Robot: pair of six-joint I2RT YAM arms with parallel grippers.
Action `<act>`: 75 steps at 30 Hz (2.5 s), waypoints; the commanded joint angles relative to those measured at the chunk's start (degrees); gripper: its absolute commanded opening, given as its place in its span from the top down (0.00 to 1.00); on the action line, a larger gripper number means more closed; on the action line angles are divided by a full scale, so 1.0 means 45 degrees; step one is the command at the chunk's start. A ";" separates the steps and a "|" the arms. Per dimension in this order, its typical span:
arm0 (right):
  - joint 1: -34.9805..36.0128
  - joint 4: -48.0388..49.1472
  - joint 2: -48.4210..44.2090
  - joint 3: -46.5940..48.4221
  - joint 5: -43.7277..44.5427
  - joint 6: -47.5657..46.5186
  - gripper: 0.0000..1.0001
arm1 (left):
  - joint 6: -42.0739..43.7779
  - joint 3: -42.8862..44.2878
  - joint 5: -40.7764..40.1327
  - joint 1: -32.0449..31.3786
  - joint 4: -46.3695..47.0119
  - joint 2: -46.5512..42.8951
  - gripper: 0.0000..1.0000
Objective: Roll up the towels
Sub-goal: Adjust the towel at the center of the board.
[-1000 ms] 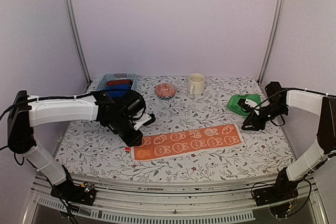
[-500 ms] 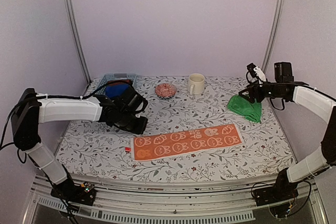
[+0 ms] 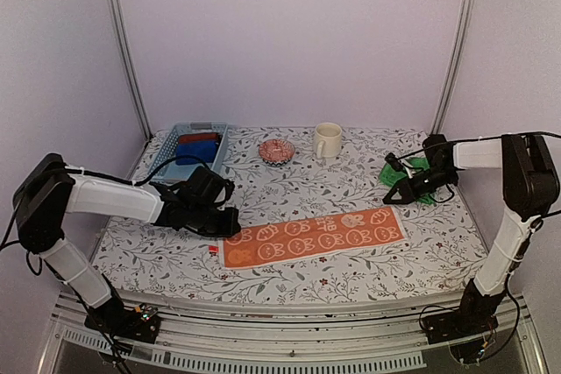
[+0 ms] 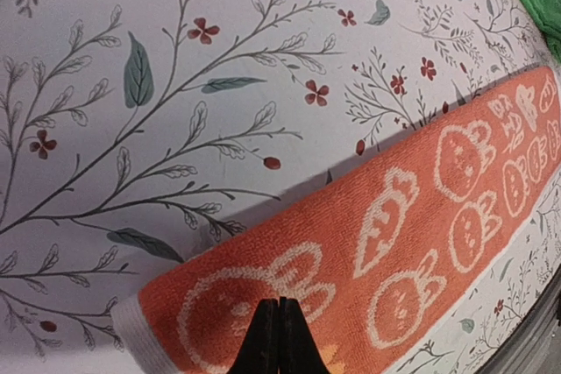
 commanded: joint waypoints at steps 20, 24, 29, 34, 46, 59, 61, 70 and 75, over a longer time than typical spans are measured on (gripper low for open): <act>0.0090 0.0333 0.2398 0.0267 0.4781 0.1609 0.85 | 0.0361 -0.0147 -0.0948 0.1285 0.0289 0.1568 1.00; 0.0092 -0.0406 0.1792 0.0421 0.2948 0.0929 0.82 | 0.0591 0.0240 -0.0789 0.1252 0.0002 0.1275 1.00; 0.0098 -0.1211 -0.0243 0.0418 0.1236 0.0330 0.73 | 0.0837 0.0312 -0.0122 0.0797 -0.0192 -0.0215 1.00; 0.0095 -0.1850 -0.1507 -0.0293 0.1669 -0.0393 0.71 | 0.0482 0.0077 0.0456 0.0113 -0.0834 -0.1059 1.00; 0.0095 -0.1226 -0.1276 -0.2781 0.3840 -0.1262 0.77 | -0.0349 -0.1745 0.1100 -0.0951 -0.0775 -0.0904 1.00; -0.0091 -0.0941 -0.0920 -0.3336 0.6708 -0.1501 0.79 | -0.0582 -0.2563 0.1377 -0.1359 -0.0423 -0.0657 1.00; -0.0277 -0.0926 -0.0924 -0.3364 0.7167 -0.1703 0.79 | -0.0457 -0.2495 0.1599 -0.1562 -0.0260 -0.0675 1.00; -0.0887 -0.2570 -0.1202 -0.1972 0.6142 -0.2028 0.77 | 0.0538 -0.2209 0.2386 -0.2126 0.0372 -0.0386 1.00; -0.0885 -0.3702 -0.1642 -0.0276 0.4852 -0.1846 0.73 | 0.1591 -0.1977 0.2557 -0.2123 0.0373 -0.1423 1.00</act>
